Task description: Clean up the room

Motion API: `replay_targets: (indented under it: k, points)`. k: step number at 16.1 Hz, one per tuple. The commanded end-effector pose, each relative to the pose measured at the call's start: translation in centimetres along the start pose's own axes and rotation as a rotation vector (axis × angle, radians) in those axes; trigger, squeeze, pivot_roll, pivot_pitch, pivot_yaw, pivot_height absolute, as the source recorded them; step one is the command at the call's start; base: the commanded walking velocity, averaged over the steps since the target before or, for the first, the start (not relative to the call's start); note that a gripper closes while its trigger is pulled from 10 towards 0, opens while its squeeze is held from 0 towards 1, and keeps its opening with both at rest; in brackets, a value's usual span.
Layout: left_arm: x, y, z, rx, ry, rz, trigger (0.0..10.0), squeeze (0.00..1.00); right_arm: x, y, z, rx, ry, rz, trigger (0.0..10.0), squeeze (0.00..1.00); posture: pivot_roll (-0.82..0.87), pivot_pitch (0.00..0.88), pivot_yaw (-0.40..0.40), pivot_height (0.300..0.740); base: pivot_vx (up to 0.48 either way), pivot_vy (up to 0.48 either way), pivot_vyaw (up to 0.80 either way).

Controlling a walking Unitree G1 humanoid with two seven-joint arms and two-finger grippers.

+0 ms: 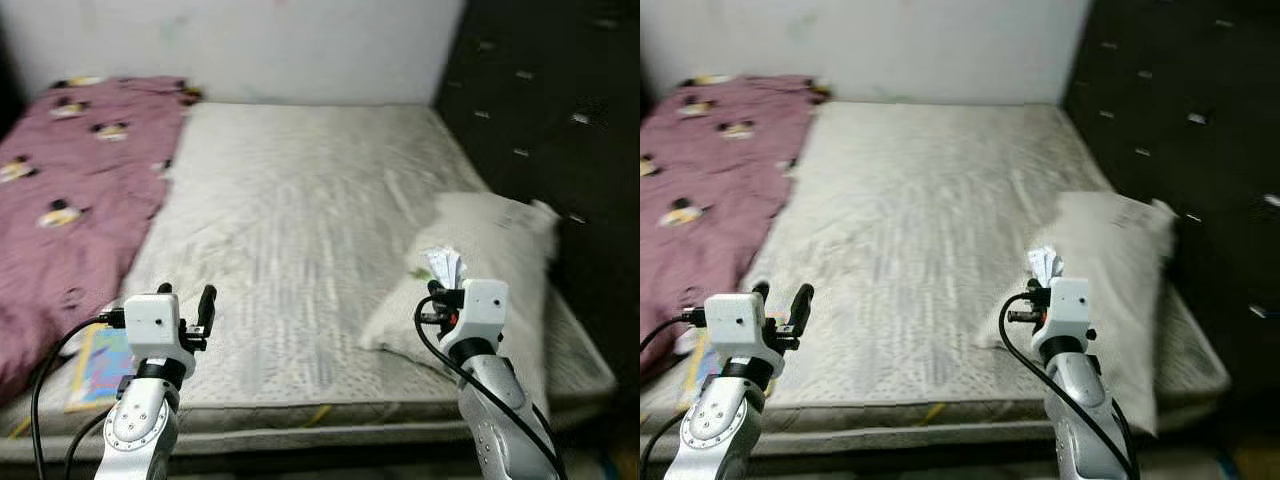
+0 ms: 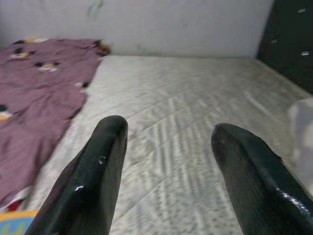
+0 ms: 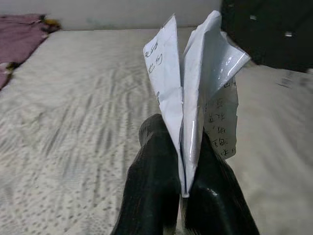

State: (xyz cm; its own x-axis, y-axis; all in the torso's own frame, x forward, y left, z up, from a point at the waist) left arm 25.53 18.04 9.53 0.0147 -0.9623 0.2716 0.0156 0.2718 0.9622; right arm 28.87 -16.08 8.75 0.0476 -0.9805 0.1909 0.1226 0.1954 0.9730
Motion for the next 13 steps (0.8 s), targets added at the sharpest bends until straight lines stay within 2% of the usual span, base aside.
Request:
replay_targets:
  k: [1,7,13]
  points:
    - [0.12,0.02,0.23,-0.01,-0.002,-0.002,10.0,0.0,0.1,0.58,-0.1,0.011,-0.006,-0.004,10.0,0.0,0.01,0.038,-0.005,0.74,0.0,0.0,-0.8]
    - [0.06,0.31,0.14,-0.012,0.001,-0.003,10.0,0.0,0.39,0.37,-0.36,-0.005,-0.011,-0.008,10.0,0.0,0.02,0.034,-0.01,0.74,0.0,0.0,-0.8]
    - [0.02,0.41,0.16,-0.012,0.004,-0.009,10.0,0.0,-0.31,0.73,-0.77,0.01,0.004,0.072,10.0,0.0,0.03,0.032,-0.012,0.74,0.0,0.0,-0.07]
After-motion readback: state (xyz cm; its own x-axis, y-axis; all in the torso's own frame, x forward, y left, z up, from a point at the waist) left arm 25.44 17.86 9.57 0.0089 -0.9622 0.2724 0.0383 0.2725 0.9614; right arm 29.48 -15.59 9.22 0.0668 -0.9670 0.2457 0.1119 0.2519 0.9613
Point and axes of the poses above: a point about 5 cm out from each wrist's last joint towards the gripper, its own z axis pointing back from the gripper into the wrist, its own y axis along the axis of the wrist's last joint, x = y × z, the point moved 2 cm from there along -z, pointing out of the wrist towards the gripper, and after that the axes turned 15 degrees about z, right-handed, at the moved point
